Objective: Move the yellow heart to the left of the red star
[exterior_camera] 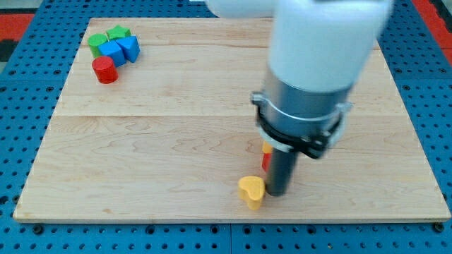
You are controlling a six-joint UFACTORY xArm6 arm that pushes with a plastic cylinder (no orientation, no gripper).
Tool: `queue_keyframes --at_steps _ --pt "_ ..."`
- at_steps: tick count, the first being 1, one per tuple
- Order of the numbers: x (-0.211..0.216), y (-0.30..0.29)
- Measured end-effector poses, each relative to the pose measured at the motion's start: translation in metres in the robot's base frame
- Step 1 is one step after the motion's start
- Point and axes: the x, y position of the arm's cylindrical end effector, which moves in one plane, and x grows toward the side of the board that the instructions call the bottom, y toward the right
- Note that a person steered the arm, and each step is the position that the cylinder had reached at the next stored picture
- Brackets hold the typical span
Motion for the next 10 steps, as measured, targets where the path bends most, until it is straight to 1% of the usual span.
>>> queue_keyframes --at_steps 1,2,3,4,5,6,7,8,9,10 --pt "-0.012 -0.003" --pt "0.008 0.021" --pt "0.049 0.017" --pt "0.041 -0.047" --pt "0.004 -0.057" --pt "0.007 -0.052" --pt "0.025 -0.035" --pt "0.044 0.010" --pt "0.025 0.015" --pt "-0.033 -0.032"
